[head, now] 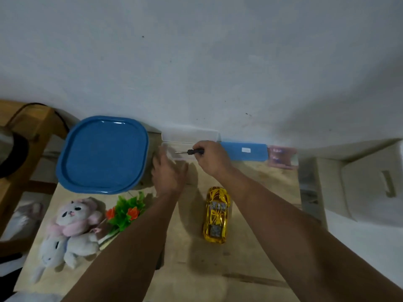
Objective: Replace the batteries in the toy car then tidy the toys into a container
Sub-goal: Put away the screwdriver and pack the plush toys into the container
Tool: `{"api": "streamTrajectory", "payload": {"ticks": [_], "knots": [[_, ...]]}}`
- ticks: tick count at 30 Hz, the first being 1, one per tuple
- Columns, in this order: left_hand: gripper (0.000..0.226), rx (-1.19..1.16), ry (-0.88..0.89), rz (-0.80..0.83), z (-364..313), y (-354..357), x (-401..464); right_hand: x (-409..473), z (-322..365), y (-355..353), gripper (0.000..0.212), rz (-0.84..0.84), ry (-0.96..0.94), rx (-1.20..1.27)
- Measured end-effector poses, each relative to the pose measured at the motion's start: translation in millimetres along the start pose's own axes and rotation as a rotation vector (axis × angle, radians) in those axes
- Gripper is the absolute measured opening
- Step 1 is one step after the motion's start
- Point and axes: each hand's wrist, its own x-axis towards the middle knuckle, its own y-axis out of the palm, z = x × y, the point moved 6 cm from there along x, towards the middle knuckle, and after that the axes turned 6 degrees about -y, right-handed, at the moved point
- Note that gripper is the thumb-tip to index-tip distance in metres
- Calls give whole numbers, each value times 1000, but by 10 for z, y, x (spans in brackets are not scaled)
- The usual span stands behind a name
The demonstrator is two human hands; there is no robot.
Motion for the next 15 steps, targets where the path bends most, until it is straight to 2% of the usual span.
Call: {"api": "streamTrajectory", "payload": {"ticks": [2,7,10,13,15], "knots": [[92,-29,-5,1,6,23,65,60,1,116,20,-9,-24,-57],[71,-65,28,-59,-14,-8,161,132,-28,207,16,-41,-52,-202],[66,-75,38,-57,4,2,186,140,-32,186,19,-57,-121,-286],[65,-80,46,-44,6,8,193,81,-32,8,21,-225,-178,-271],[64,-83,48,-38,7,18,199,36,-75,-113,33,-302,-146,-253]]}}
